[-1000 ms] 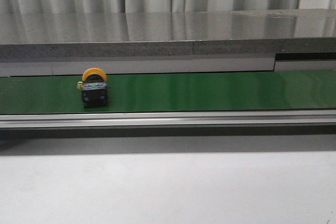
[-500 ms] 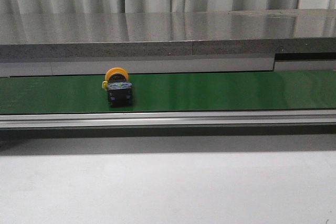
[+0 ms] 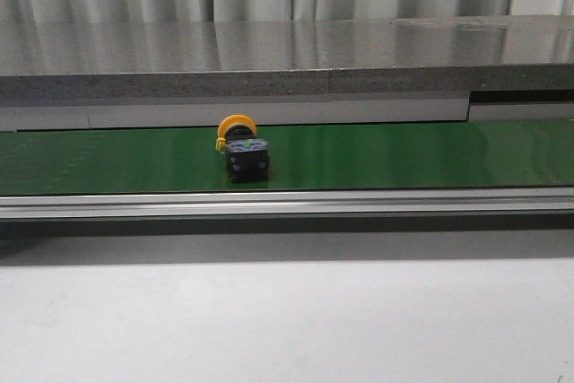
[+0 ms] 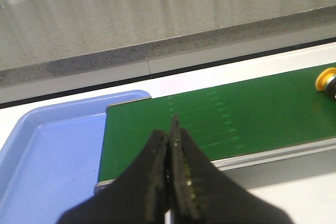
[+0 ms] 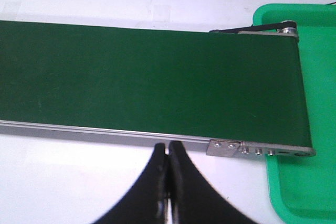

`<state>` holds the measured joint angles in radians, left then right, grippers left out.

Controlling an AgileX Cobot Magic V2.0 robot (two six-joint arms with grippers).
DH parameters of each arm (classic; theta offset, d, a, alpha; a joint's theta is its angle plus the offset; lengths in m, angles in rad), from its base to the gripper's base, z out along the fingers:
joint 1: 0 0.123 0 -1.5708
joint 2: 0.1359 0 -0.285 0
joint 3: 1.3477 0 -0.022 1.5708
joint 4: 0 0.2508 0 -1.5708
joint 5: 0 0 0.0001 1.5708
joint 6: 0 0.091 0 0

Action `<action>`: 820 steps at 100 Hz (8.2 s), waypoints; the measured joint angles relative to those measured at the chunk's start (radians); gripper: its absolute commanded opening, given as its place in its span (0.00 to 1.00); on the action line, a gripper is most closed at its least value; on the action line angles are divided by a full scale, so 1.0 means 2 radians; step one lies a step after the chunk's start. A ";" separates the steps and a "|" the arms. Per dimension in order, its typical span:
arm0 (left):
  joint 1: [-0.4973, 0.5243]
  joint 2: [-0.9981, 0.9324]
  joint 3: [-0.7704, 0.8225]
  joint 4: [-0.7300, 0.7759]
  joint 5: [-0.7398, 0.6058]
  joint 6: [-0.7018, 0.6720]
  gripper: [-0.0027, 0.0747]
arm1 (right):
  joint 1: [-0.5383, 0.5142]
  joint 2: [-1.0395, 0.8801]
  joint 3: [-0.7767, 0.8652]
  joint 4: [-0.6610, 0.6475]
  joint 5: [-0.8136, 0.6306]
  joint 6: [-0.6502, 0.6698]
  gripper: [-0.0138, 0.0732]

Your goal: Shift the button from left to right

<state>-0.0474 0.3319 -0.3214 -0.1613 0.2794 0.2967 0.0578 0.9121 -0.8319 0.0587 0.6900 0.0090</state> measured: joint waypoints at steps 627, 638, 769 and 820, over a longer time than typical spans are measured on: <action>0.000 0.000 0.000 0.000 0.000 0.000 0.01 | -0.073 0.186 -0.074 0.111 -0.185 -0.169 0.72; 0.000 0.000 0.000 0.000 0.000 0.000 0.01 | -0.052 0.132 -0.019 0.121 -0.211 -0.169 0.72; 0.000 0.000 0.000 0.000 0.000 0.000 0.01 | -0.025 -0.263 0.191 0.163 -0.141 -0.169 0.08; 0.000 0.000 0.000 0.000 0.000 0.000 0.01 | -0.025 -0.263 0.191 0.163 -0.141 -0.169 0.08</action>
<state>-0.0474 0.3319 -0.3214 -0.1613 0.2794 0.2967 0.0073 0.3867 -0.4502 0.3850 0.4090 -0.3282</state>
